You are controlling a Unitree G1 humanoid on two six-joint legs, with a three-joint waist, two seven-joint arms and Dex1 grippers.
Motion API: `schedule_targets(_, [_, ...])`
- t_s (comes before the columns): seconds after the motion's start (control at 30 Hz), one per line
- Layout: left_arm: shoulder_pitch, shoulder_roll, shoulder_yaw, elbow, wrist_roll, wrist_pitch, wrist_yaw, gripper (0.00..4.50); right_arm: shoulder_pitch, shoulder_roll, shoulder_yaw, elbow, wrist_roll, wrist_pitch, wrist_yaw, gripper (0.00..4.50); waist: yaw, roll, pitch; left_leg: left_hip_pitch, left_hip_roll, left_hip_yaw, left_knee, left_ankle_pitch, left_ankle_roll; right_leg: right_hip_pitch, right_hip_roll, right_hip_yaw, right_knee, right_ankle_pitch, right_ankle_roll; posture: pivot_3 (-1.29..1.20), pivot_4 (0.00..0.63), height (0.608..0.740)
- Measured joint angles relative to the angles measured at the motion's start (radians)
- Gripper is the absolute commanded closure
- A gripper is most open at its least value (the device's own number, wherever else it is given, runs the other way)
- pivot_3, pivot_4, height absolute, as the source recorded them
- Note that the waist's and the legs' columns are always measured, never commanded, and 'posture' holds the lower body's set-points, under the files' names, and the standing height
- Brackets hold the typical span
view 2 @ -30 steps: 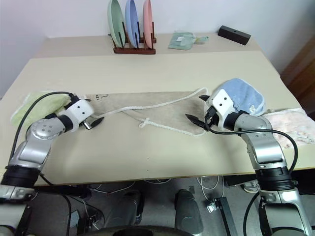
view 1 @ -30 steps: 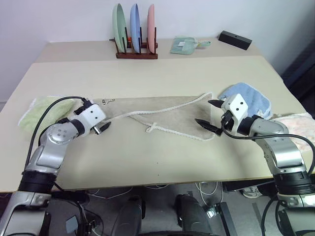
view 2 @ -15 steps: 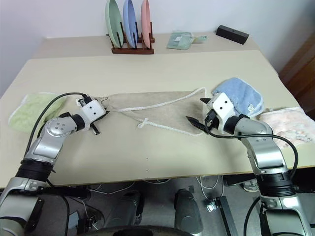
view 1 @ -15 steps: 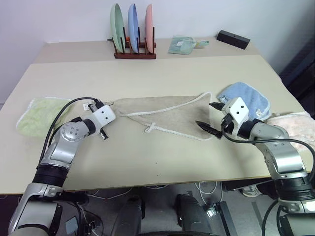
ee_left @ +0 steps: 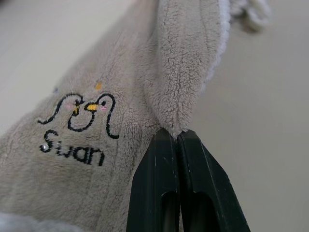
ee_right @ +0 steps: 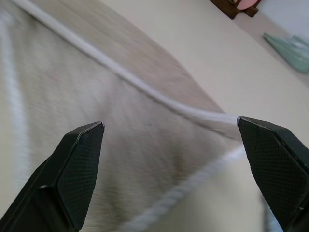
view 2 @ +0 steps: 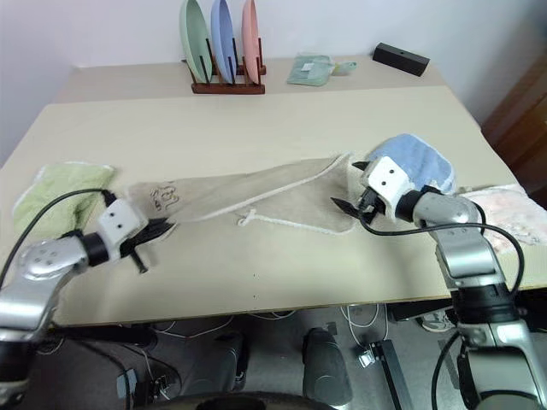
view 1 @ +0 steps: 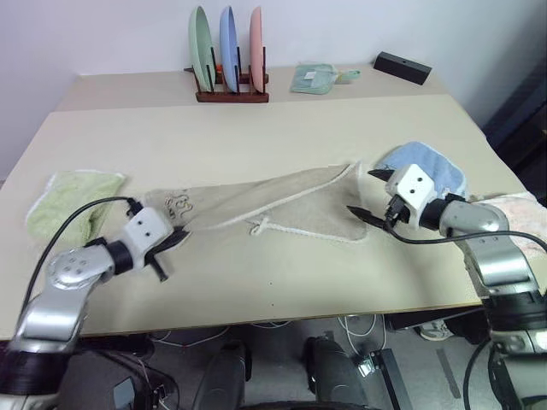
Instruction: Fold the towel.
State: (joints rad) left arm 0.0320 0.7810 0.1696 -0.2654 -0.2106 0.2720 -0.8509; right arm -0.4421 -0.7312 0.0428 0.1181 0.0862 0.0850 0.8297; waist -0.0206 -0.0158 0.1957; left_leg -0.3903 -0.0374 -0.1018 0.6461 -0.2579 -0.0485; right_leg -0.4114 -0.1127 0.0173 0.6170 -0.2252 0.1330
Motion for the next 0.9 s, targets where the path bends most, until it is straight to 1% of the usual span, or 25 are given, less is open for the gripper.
schedule_targets(0.17, [0.08, 0.006, 0.07, -0.091, -0.066, 0.076, -0.007, 4.45, -0.125, 0.034, 0.083, 0.215, -0.126, -0.159, -0.028, 0.0, 0.003, 0.0, 0.0, 0.0, 0.0, 0.0, 0.0, 0.0, 0.0, 0.0, 0.0, 0.0, 0.0, 0.0, 0.0, 0.0, 0.15, 0.74])
schedule_targets(0.33, [0.097, 0.006, 0.081, -0.111, -0.066, 0.092, 0.009, 4.45, -0.264, 0.052, 0.173, 0.445, -0.285, -0.356, -0.12, 0.0, 0.001, 0.0, 0.0, 0.0, 0.0, 0.0, 0.0, 0.0, 0.0, 0.0, 0.0, 0.0, 0.0, 0.0, 0.0, 0.0, 0.15, 0.74])
schedule_targets(0.53, [0.109, 0.006, 0.085, -0.113, -0.064, 0.093, 0.023, 4.45, -0.35, 0.052, 0.25, 0.632, -0.436, -0.524, -0.234, 0.0, -0.001, 0.0, 0.0, 0.0, 0.0, 0.0, -0.001, 0.0, 0.0, 0.0, 0.0, 0.0, 0.0, 0.0, 0.0, 0.0, 0.15, 0.74])
schedule_targets(0.6, [0.117, 0.006, 0.085, -0.115, -0.063, 0.093, 0.025, 4.5, -0.374, 0.05, 0.268, 0.674, -0.488, -0.564, -0.283, 0.53, -0.002, 0.0, 0.0, 0.0, 0.0, 0.0, -0.001, 0.0, 0.0, -0.001, 0.0, 0.0, 0.0, 0.0, 0.0, 0.0, 0.15, 0.74])
schedule_targets(0.67, [0.118, 0.006, 0.085, -0.123, -0.063, 0.093, 0.026, 4.5, -0.386, 0.05, 0.275, 0.696, -0.515, -0.595, -0.313, 1.32, -0.003, 0.0, 0.0, 0.0, 0.0, 0.0, -0.001, 0.0, 0.0, -0.001, 0.0, 0.0, 0.0, 0.0, 0.0, 0.0, 0.15, 0.74])
schedule_targets(0.77, [0.119, 0.006, 0.088, -0.125, -0.063, 0.093, 0.026, 4.5, -0.387, 0.048, 0.278, 0.702, -0.529, -0.629, -0.325, 2.76, -0.004, 0.0, 0.0, 0.0, 0.0, 0.0, -0.001, 0.0, 0.0, -0.001, 0.0, 0.0, 0.0, 0.0, 0.0, 0.0, 0.15, 0.74])
schedule_targets(0.87, [0.12, 0.007, 0.089, -0.125, -0.062, 0.093, 0.026, 4.5, -0.387, 0.045, 0.277, 0.702, -0.535, -0.648, -0.331, 4.35, -0.004, 0.0, 0.0, 0.0, 0.0, 0.0, -0.001, 0.0, 0.0, 0.0, 0.0, 0.0, 0.0, 0.0, 0.0, 0.0, 0.15, 0.74])
schedule_targets(0.9, [0.121, 0.007, 0.089, -0.125, -0.062, 0.093, 0.026, 4.5, -0.387, 0.044, 0.275, 0.701, -0.534, -0.653, -0.331, 4.43, -0.004, 0.0, 0.0, 0.0, 0.0, 0.0, -0.001, 0.0, 0.0, -0.001, 0.0, 0.001, 0.0, 0.0, 0.0, 0.0, 0.15, 0.74])
